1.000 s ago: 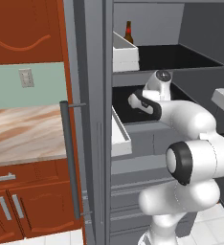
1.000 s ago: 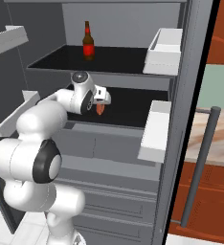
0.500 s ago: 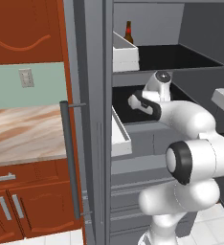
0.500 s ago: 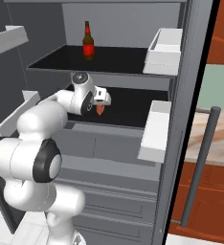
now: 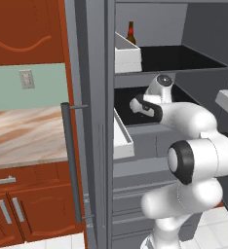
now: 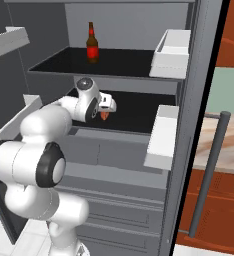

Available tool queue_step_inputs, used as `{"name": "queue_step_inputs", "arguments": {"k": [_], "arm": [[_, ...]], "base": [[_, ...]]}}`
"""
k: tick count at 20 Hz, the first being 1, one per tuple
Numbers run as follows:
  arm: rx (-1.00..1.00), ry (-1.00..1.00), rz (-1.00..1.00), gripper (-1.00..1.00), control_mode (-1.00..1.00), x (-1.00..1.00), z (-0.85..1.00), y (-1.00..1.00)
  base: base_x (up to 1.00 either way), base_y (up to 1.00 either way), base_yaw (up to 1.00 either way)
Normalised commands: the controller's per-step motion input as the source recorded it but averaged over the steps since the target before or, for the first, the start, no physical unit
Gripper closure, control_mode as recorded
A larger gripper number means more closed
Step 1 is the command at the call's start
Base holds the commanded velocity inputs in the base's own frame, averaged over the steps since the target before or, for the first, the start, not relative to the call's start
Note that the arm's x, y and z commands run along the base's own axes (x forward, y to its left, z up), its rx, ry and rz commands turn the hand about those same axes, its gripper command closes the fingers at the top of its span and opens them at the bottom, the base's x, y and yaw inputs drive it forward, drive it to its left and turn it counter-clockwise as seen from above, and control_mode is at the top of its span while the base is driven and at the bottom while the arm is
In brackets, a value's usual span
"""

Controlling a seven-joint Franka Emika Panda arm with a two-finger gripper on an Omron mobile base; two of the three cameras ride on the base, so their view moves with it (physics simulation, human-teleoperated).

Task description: Pick sweet potato from the fridge and place it on the plate on the counter.

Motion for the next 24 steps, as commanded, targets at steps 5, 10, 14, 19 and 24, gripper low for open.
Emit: {"name": "queue_step_inputs", "arguments": {"k": [5,10,14,19,24], "arm": [[0.00,0.00,0.00,-1.00,-1.00,0.13,-0.10,0.00],[0.00,0.00,0.00,-1.00,-1.00,0.20,-0.10,0.00],[0.00,0.00,0.00,-1.00,-1.00,0.31,-0.13,0.00],[0.00,0.00,0.00,-1.00,-1.00,0.21,-0.14,-0.01],[0.00,0.00,0.00,-1.00,-1.00,0.11,-0.09,-0.02]], "base": [[0.00,0.00,0.00],[0.00,0.00,0.00],[0.00,0.00,0.00],[0.00,0.00,0.00],[0.00,0.00,0.00]]}}
